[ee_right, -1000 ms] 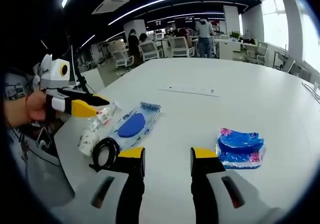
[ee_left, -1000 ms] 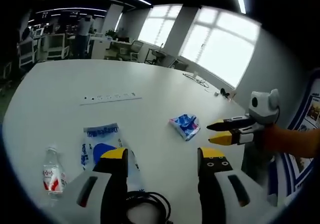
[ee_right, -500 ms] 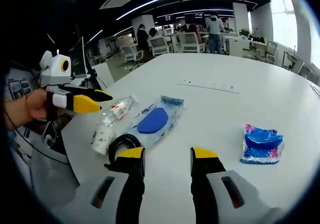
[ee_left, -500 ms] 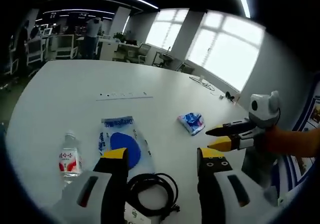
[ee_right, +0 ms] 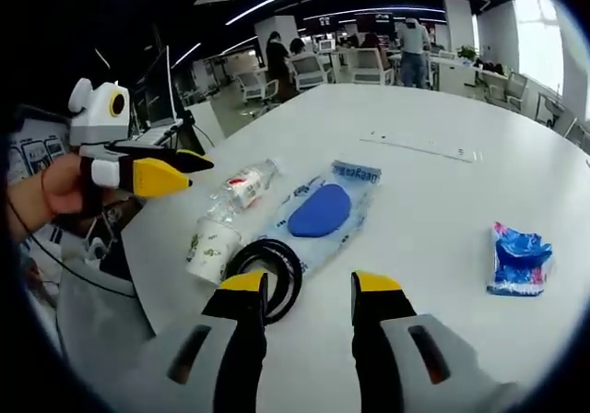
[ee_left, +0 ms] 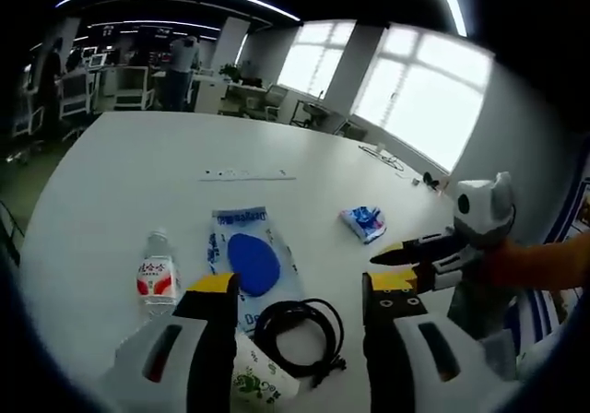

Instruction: Arrange the tabletop items into an orderly group along one side of the table until the central work area is clear of visible clutter.

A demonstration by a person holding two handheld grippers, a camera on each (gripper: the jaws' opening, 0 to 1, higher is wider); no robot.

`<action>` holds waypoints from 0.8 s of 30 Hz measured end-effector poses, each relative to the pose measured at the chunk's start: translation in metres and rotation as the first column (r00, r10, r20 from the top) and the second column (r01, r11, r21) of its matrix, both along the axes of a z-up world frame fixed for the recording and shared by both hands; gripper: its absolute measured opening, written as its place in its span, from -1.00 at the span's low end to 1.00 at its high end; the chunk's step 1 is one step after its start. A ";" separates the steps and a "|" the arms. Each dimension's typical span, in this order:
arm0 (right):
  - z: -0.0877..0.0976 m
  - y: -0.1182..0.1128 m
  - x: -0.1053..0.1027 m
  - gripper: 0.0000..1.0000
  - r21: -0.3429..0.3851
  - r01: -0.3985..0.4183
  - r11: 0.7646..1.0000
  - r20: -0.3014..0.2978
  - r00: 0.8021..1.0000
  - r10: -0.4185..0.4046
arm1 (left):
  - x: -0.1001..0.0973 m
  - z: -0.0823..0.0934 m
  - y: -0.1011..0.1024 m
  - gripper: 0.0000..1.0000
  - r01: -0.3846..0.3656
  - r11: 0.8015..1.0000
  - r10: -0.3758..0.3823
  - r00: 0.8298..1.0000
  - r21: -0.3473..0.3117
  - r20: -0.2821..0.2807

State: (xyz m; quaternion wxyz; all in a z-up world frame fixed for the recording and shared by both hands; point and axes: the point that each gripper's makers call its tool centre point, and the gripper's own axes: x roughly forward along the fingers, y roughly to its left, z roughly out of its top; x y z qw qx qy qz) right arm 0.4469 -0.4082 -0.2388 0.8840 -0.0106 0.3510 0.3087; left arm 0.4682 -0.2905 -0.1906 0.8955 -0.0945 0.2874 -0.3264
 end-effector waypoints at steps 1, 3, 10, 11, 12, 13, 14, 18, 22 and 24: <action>-0.001 0.003 -0.001 -0.31 0.000 -0.002 1.000 -0.004 1.000 0.002 | 0.000 0.000 0.001 0.08 -0.001 1.000 0.001 1.000 0.001 0.000; -0.006 0.007 -0.003 -0.31 -0.009 -0.008 1.000 -0.014 1.000 0.008 | -0.003 -0.002 0.006 0.08 -0.009 1.000 0.009 1.000 0.000 0.001; -0.019 0.022 -0.005 -0.31 -0.025 -0.014 1.000 -0.040 0.999 0.013 | -0.010 -0.008 0.018 0.08 -0.025 1.000 0.025 1.000 -0.001 -0.007; -0.021 0.024 -0.005 -0.31 -0.027 -0.012 1.000 -0.042 0.999 0.011 | -0.012 -0.008 0.019 0.08 -0.024 1.000 0.024 1.000 0.002 -0.007; -0.023 0.024 -0.005 -0.31 -0.029 -0.010 1.000 -0.045 0.999 0.009 | -0.013 -0.009 0.020 0.07 -0.024 1.000 0.024 1.000 0.006 -0.006; -0.024 0.025 -0.005 -0.31 -0.031 -0.009 0.999 -0.049 0.999 0.007 | -0.014 -0.010 0.021 0.08 -0.023 1.000 0.023 1.000 0.008 -0.007; -0.027 0.026 -0.005 -0.30 -0.039 -0.010 0.999 -0.054 0.999 0.008 | -0.014 -0.012 0.023 0.08 -0.022 1.000 0.022 1.000 0.010 -0.008; -0.036 0.030 -0.006 -0.29 -0.056 -0.004 0.998 -0.069 0.998 0.000 | -0.016 -0.015 0.029 0.08 -0.034 0.999 0.034 0.999 -0.001 -0.017; -0.044 0.036 -0.006 -0.29 -0.077 0.003 0.997 -0.083 0.997 -0.010 | -0.018 -0.018 0.035 0.07 -0.044 0.999 0.044 0.999 -0.006 -0.020; -0.048 0.037 -0.006 -0.29 -0.089 0.012 0.996 -0.094 0.995 -0.020 | -0.018 -0.019 0.038 0.07 -0.050 0.999 0.050 0.998 -0.010 -0.022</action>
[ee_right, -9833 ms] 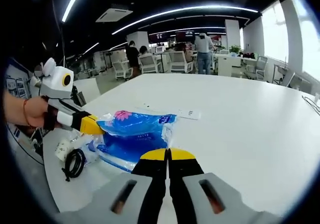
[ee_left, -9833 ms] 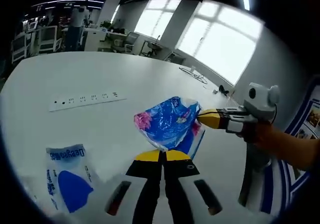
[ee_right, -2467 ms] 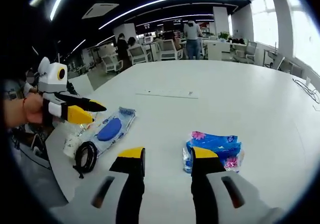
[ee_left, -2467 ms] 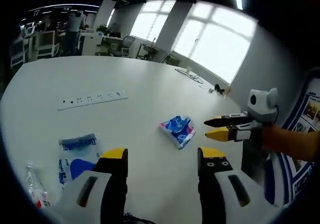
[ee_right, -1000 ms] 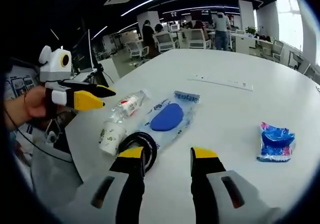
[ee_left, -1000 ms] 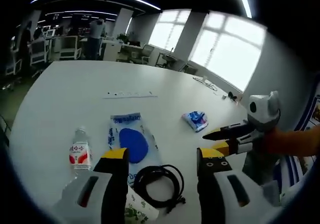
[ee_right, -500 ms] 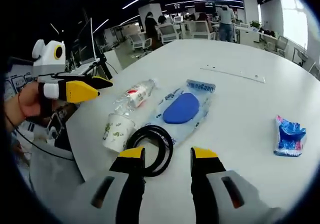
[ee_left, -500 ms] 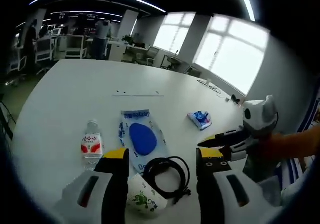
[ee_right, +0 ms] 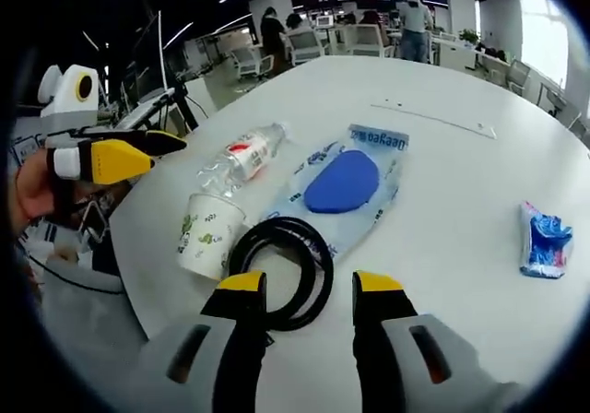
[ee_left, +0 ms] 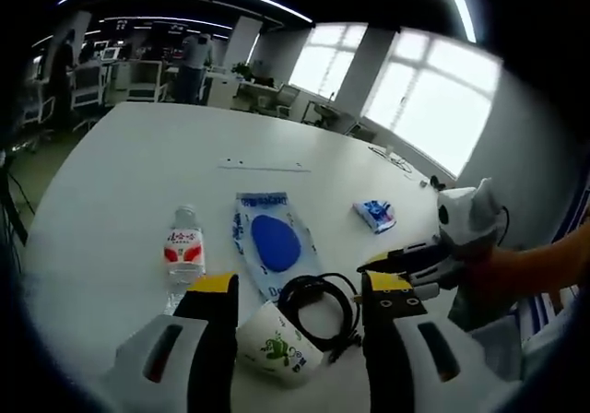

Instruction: Arrange the tabletop items into an orderly group along one side of the table until the central work area is clear of visible clutter.

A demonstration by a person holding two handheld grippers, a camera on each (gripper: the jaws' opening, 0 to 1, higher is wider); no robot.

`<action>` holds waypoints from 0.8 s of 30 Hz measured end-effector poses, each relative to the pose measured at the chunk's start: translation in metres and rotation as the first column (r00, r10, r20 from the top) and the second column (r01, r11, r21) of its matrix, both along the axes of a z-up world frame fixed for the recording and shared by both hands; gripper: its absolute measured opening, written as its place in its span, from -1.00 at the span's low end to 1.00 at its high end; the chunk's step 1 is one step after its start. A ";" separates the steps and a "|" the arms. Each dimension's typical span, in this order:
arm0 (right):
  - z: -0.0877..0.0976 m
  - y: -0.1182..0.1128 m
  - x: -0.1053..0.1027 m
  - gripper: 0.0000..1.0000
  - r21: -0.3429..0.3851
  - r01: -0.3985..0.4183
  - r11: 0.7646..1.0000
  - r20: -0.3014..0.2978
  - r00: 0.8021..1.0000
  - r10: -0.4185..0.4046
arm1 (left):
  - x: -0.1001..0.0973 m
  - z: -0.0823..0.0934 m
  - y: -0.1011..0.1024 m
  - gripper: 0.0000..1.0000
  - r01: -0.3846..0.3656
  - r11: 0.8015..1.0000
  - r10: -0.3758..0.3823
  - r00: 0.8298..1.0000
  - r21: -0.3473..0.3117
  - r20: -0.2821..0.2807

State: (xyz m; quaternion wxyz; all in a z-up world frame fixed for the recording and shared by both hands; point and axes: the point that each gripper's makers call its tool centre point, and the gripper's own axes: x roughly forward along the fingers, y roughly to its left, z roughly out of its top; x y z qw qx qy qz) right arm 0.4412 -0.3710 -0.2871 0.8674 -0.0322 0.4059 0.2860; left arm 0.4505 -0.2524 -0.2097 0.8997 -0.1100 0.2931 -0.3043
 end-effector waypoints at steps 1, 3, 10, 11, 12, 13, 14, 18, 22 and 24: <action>-0.001 0.001 0.000 -0.29 0.000 0.004 1.000 0.000 1.000 -0.004 | 0.000 0.000 0.001 0.07 -0.002 1.000 0.002 1.000 -0.002 0.000; -0.004 0.002 0.001 -0.31 0.000 0.022 1.000 -0.012 1.000 -0.022 | 0.000 -0.002 0.003 0.07 -0.006 1.000 0.006 1.000 -0.006 -0.003; -0.017 0.003 0.001 -0.32 -0.039 0.040 0.998 -0.036 0.999 -0.041 | -0.002 -0.004 0.010 0.07 -0.021 1.000 0.021 1.000 -0.016 -0.008; -0.019 0.003 0.001 -0.32 -0.041 0.043 0.998 -0.040 0.998 -0.044 | -0.003 -0.005 0.010 0.07 -0.022 1.000 0.022 1.000 -0.017 -0.007; -0.021 0.004 0.001 -0.34 -0.044 0.046 0.998 -0.047 0.998 -0.048 | -0.003 -0.005 0.011 0.07 -0.023 1.000 0.023 1.000 -0.016 -0.007; -0.022 0.003 0.001 -0.35 -0.048 0.052 0.997 -0.050 0.997 -0.055 | -0.003 -0.006 0.012 0.07 -0.025 1.000 0.025 1.000 -0.018 -0.008; -0.023 0.003 0.001 -0.35 -0.052 0.056 0.997 -0.050 0.997 -0.058 | -0.003 -0.006 0.012 0.07 -0.027 0.999 0.027 1.000 -0.020 -0.008; -0.031 0.001 0.001 -0.39 -0.063 0.089 0.994 -0.078 0.993 -0.094 | -0.005 -0.007 0.015 0.07 -0.030 0.999 0.030 1.000 -0.021 -0.009; -0.036 0.002 0.001 -0.45 -0.086 0.095 0.992 -0.086 0.991 -0.102 | -0.007 -0.007 0.017 0.06 -0.035 0.999 0.035 0.999 -0.028 -0.008; -0.038 0.002 0.001 -0.50 -0.091 0.102 0.991 -0.096 0.989 -0.111 | -0.007 -0.007 0.018 0.06 -0.039 0.999 0.039 0.999 -0.028 -0.007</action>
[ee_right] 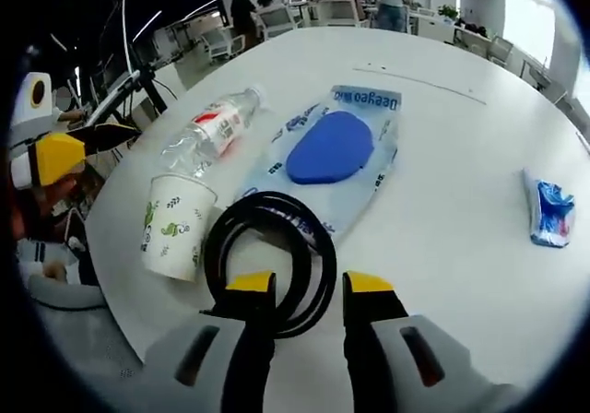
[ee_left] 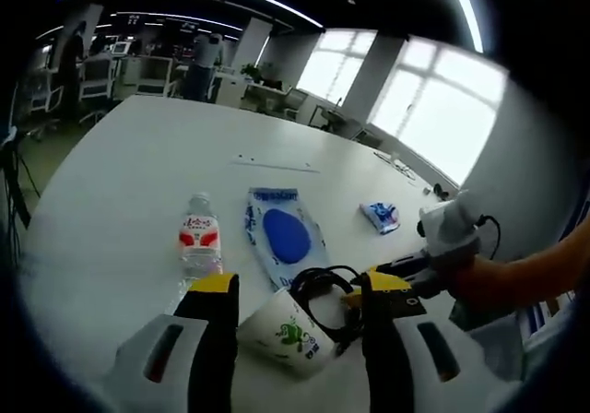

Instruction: Arrange the tabletop items into an orderly group along one side of the table until the central work area is clear of visible clutter.

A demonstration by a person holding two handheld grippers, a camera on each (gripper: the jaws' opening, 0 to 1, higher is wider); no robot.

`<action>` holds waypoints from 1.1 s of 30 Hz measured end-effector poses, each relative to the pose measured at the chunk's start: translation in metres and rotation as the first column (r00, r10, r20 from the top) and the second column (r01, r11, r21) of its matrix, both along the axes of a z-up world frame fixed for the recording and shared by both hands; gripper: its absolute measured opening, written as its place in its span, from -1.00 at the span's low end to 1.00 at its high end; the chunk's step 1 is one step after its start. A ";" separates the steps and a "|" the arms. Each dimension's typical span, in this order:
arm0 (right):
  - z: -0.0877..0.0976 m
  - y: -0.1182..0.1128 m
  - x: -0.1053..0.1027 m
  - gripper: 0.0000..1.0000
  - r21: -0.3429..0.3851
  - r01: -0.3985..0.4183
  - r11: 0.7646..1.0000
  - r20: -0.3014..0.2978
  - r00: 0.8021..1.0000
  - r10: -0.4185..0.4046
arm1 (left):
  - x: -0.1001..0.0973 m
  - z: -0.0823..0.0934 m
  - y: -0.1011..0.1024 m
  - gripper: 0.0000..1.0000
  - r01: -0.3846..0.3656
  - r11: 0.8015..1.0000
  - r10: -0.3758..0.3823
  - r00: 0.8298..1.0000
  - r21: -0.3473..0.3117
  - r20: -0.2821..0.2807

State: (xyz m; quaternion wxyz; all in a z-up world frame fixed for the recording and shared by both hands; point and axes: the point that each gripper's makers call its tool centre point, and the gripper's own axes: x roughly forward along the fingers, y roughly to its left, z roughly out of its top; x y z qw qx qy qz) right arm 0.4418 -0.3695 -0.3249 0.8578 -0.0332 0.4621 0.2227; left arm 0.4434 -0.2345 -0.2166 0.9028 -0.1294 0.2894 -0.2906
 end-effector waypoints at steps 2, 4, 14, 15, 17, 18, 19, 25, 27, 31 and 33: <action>-0.002 -0.002 0.001 -0.54 -0.007 0.013 1.000 -0.003 1.000 -0.013 | 0.000 0.000 0.001 0.06 0.000 1.000 0.000 1.000 0.000 0.001; -0.002 -0.002 0.000 -0.62 -0.003 0.029 1.000 -0.014 0.999 -0.029 | 0.000 0.000 0.002 0.06 -0.003 1.000 0.003 1.000 0.000 0.002; -0.005 -0.002 0.001 -0.72 -0.003 0.076 0.997 -0.021 0.997 -0.076 | 0.000 -0.003 0.004 0.05 -0.008 1.000 0.008 1.000 -0.003 -0.001; -0.005 -0.002 0.000 -0.74 -0.002 0.080 0.997 -0.023 0.996 -0.080 | 0.000 -0.003 0.004 0.05 -0.008 1.000 0.008 1.000 -0.002 -0.001; -0.005 -0.003 0.000 -0.77 -0.004 0.095 0.995 -0.027 0.995 -0.095 | 0.000 -0.003 0.005 0.05 -0.009 1.000 0.009 1.000 -0.003 -0.003; -0.005 -0.003 0.001 -0.77 0.000 0.102 0.995 -0.027 0.994 -0.102 | 0.000 -0.003 0.004 0.05 -0.009 1.000 0.009 1.000 -0.005 -0.003; -0.005 -0.004 0.001 -0.78 0.002 0.109 0.994 -0.031 0.994 -0.109 | 0.000 -0.004 0.005 0.04 -0.008 1.000 0.008 1.000 -0.003 -0.003; -0.004 -0.009 0.001 -0.86 0.004 0.138 0.990 -0.041 0.990 -0.138 | 0.000 -0.004 0.003 0.04 -0.006 1.000 0.006 1.000 -0.001 -0.003; -0.004 -0.010 0.001 -0.89 0.008 0.144 0.989 -0.046 0.989 -0.144 | 0.000 -0.004 0.002 0.04 -0.006 1.000 0.006 1.000 -0.003 -0.004; -0.004 -0.012 0.001 -0.93 0.010 0.155 0.988 -0.051 0.987 -0.154 | 0.000 -0.004 0.001 0.04 -0.002 1.000 0.002 1.000 -0.001 -0.004; -0.004 -0.012 0.001 -0.94 0.015 0.166 0.986 -0.055 0.985 -0.165 | 0.000 -0.004 0.000 0.04 -0.001 1.000 0.001 1.000 0.000 -0.004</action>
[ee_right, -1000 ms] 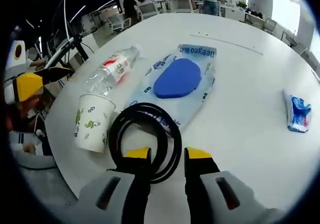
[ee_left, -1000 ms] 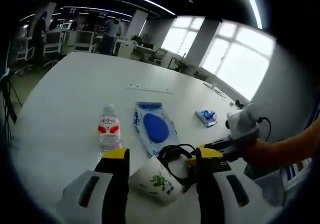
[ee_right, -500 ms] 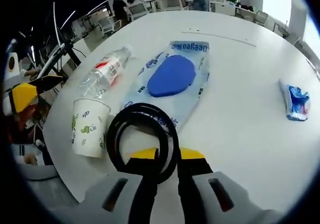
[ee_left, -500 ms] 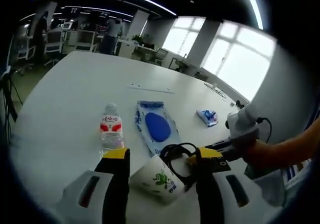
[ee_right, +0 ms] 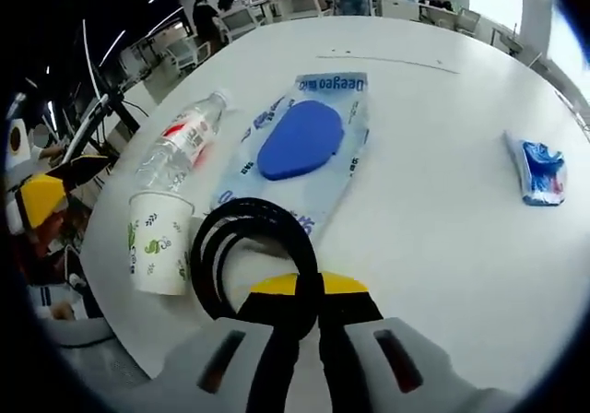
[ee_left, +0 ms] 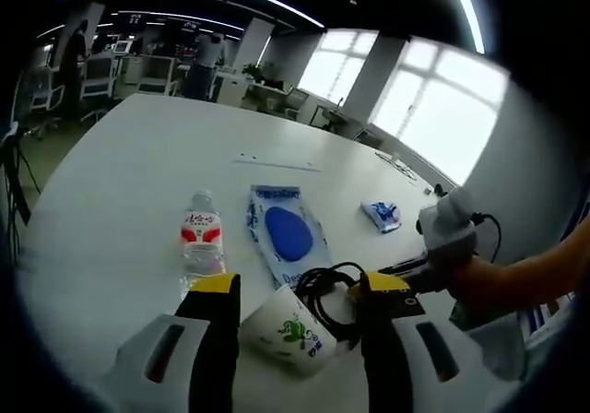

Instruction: Arrange the tabletop items into an orderly group along one side of the table until the central work area is clear of visible clutter.

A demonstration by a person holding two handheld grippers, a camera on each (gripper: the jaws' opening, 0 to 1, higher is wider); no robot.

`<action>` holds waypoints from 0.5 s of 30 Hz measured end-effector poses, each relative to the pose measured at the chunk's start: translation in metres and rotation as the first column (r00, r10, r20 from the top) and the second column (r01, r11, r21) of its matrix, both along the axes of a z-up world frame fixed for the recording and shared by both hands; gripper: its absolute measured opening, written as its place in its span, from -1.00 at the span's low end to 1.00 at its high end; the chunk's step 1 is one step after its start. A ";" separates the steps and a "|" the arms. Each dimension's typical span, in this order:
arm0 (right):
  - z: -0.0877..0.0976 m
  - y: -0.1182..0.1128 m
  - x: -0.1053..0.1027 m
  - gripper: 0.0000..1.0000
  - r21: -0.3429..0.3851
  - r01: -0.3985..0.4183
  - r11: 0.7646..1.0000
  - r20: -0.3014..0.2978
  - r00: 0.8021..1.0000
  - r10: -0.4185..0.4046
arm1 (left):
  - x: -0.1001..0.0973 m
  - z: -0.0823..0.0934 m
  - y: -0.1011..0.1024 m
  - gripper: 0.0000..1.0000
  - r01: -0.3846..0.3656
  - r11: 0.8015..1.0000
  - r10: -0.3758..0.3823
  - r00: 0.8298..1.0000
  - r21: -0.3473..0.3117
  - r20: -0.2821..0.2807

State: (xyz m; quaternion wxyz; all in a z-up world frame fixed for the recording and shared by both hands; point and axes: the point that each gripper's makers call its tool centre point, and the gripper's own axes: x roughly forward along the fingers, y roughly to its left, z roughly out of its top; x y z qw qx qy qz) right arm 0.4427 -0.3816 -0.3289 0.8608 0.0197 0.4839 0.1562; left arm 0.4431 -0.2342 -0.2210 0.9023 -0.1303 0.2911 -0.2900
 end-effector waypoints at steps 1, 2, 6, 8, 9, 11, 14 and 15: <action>0.000 0.000 0.000 -0.94 0.001 0.003 1.000 -0.001 1.000 -0.003 | 0.000 0.000 0.000 0.04 0.001 1.000 -0.001 1.000 0.002 -0.001; 0.000 -0.001 0.000 -0.95 0.004 0.006 1.000 -0.001 1.000 -0.006 | 0.000 -0.001 0.000 0.04 0.002 1.000 -0.002 1.000 0.003 -0.001; 0.001 -0.001 -0.001 -0.96 0.013 0.015 1.000 -0.003 1.000 -0.015 | 0.000 -0.002 -0.002 0.04 0.007 1.000 -0.007 1.000 0.010 -0.003; 0.001 -0.001 -0.001 -0.96 0.016 0.016 1.000 -0.002 1.000 -0.016 | 0.000 -0.002 -0.003 0.04 0.010 1.000 -0.010 1.000 0.013 -0.004; 0.002 -0.001 -0.001 -0.96 0.019 0.018 1.000 -0.001 1.000 -0.018 | 0.000 -0.002 -0.004 0.04 0.013 1.000 -0.012 1.000 0.015 -0.004; 0.002 -0.002 -0.001 -0.97 0.020 0.017 1.000 -0.001 1.000 -0.017 | 0.000 -0.002 -0.005 0.04 0.013 1.000 -0.013 1.000 0.014 -0.004; 0.004 -0.003 -0.002 -0.97 0.029 0.021 0.999 0.000 1.000 -0.021 | 0.000 -0.002 -0.008 0.03 0.022 1.000 -0.022 1.000 0.020 -0.002; 0.004 -0.004 -0.002 -0.97 0.032 0.022 0.999 0.002 1.000 -0.022 | 0.000 -0.002 -0.010 0.03 0.026 0.999 -0.026 1.000 0.028 0.000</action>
